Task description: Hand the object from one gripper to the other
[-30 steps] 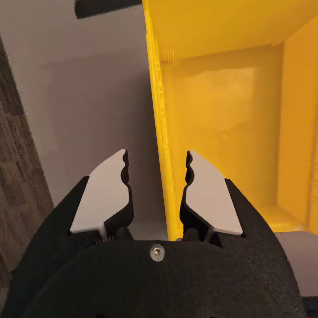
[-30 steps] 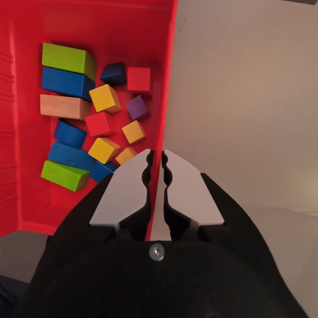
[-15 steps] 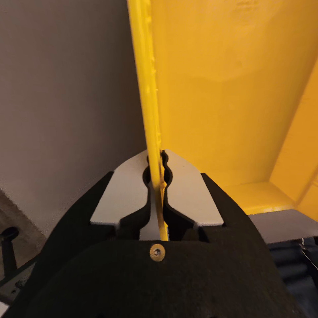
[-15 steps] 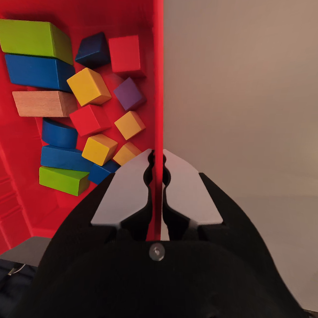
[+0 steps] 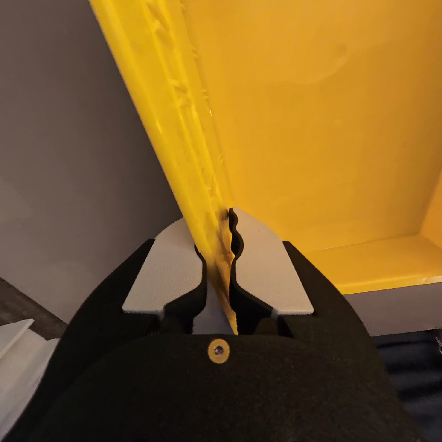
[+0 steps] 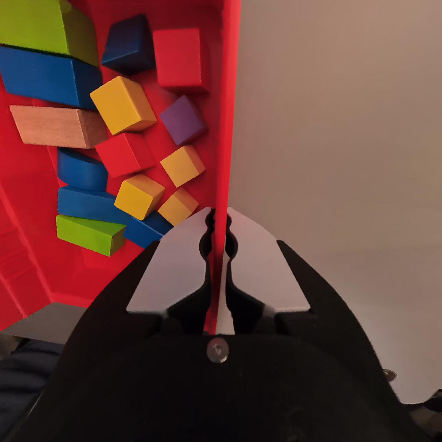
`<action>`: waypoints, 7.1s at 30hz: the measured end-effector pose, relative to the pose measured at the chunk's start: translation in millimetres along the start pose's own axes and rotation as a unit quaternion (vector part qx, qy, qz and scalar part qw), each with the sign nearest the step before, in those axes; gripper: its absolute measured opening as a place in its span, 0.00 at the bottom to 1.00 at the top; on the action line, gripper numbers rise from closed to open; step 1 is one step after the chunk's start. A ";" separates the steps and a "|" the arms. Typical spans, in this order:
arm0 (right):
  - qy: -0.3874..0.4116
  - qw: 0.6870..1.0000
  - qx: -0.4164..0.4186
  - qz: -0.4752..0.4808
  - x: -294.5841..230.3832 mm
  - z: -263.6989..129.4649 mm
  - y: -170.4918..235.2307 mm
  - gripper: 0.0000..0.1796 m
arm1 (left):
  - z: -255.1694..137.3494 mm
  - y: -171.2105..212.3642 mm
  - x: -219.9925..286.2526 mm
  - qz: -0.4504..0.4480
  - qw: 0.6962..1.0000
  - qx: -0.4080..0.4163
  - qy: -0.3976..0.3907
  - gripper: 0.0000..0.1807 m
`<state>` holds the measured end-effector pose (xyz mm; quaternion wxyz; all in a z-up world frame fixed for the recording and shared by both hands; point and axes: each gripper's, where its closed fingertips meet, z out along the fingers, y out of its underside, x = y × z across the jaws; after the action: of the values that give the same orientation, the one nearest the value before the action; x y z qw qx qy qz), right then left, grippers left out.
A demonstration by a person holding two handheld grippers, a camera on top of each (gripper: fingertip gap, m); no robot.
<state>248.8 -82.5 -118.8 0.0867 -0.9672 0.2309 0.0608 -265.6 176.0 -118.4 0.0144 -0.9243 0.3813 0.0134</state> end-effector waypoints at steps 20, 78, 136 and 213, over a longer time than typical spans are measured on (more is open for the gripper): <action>0.020 0.994 0.016 -0.109 -65.8 13.1 -21.5 0.05 | 3.3 -10.8 68.2 0.099 0.994 -0.015 -0.049 0.23; 0.069 0.989 -0.022 -0.130 -305.8 28.7 -21.0 0.10 | -221.2 12.5 29.4 0.079 0.884 0.459 0.045 0.33; -0.044 0.994 -0.036 0.091 9.6 -165.8 2.7 0.06 | -261.1 -9.5 160.1 0.156 0.763 0.612 0.140 0.46; -0.086 0.994 -0.046 0.047 14.5 -1.9 -15.6 0.07 | -4.8 -43.6 -23.5 -0.114 0.975 0.148 0.122 0.02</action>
<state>269.0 -75.5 -117.0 0.0591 -0.9492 0.2650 0.1587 -251.5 223.3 -112.1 0.1062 -0.9438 0.2699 -0.1583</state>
